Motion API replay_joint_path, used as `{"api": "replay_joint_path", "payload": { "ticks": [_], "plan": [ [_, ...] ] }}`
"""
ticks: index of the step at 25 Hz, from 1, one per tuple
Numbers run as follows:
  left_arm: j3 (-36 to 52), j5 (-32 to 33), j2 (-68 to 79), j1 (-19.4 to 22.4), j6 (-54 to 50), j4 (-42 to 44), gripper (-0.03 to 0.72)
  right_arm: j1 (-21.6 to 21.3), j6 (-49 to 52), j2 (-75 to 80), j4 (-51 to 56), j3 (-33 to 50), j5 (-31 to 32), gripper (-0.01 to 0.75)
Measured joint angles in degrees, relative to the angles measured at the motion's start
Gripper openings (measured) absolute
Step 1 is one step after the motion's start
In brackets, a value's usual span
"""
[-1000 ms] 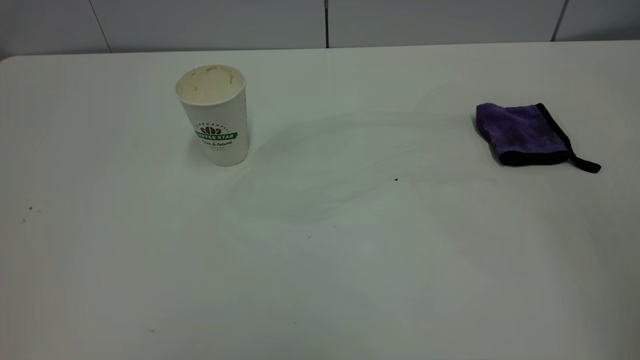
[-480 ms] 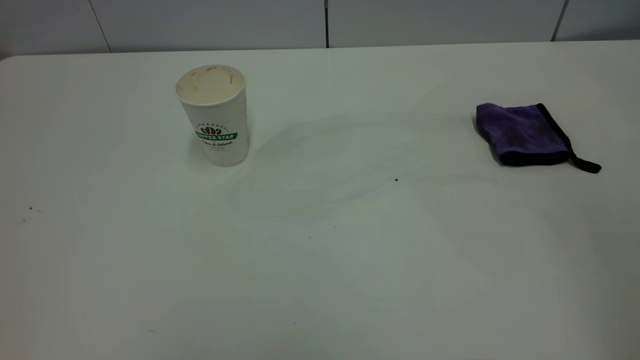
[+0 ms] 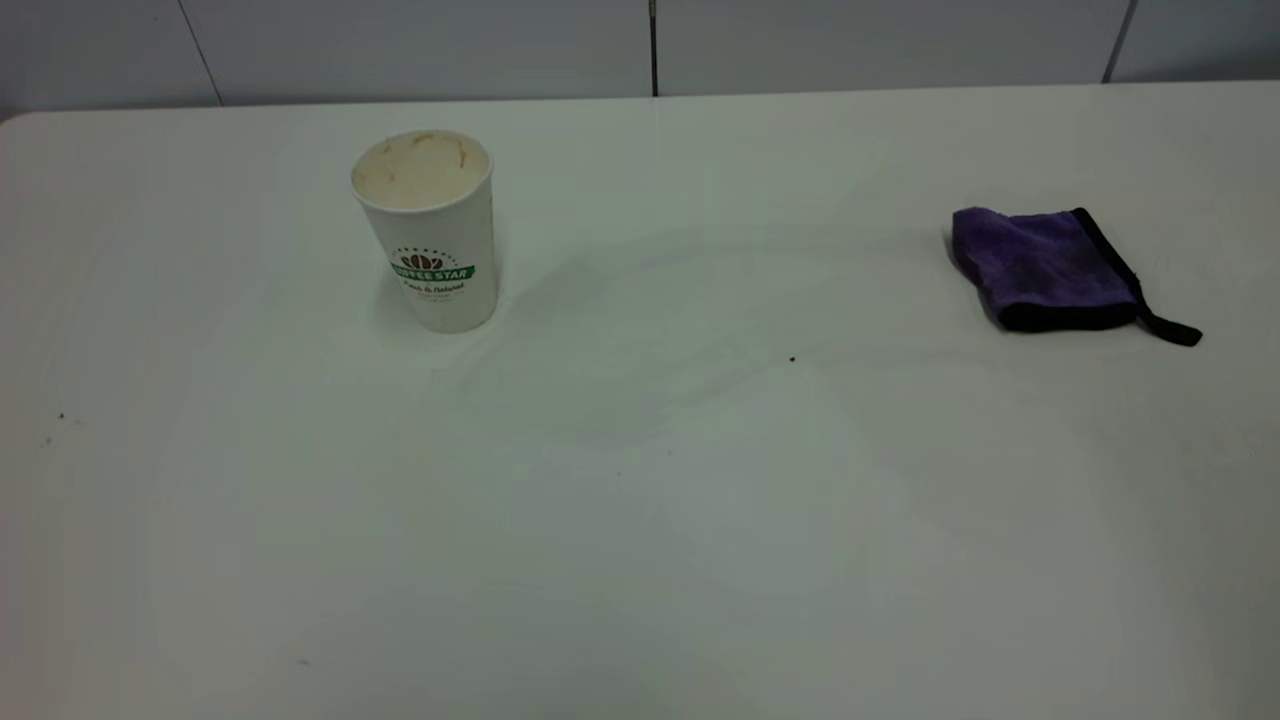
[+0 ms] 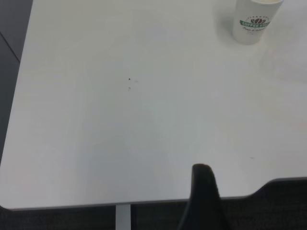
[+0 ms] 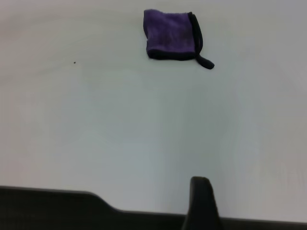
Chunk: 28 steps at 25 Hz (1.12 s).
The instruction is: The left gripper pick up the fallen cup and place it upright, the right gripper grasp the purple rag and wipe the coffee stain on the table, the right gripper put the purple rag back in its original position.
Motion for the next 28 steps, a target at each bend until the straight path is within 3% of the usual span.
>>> {"api": "replay_joint_path", "payload": {
  "ticks": [28],
  "plan": [
    [0.0,0.0,0.0,0.0,0.0,0.0,0.58,0.0,-0.38,-6.08,0.0,0.0,0.44,0.58]
  ]
}}
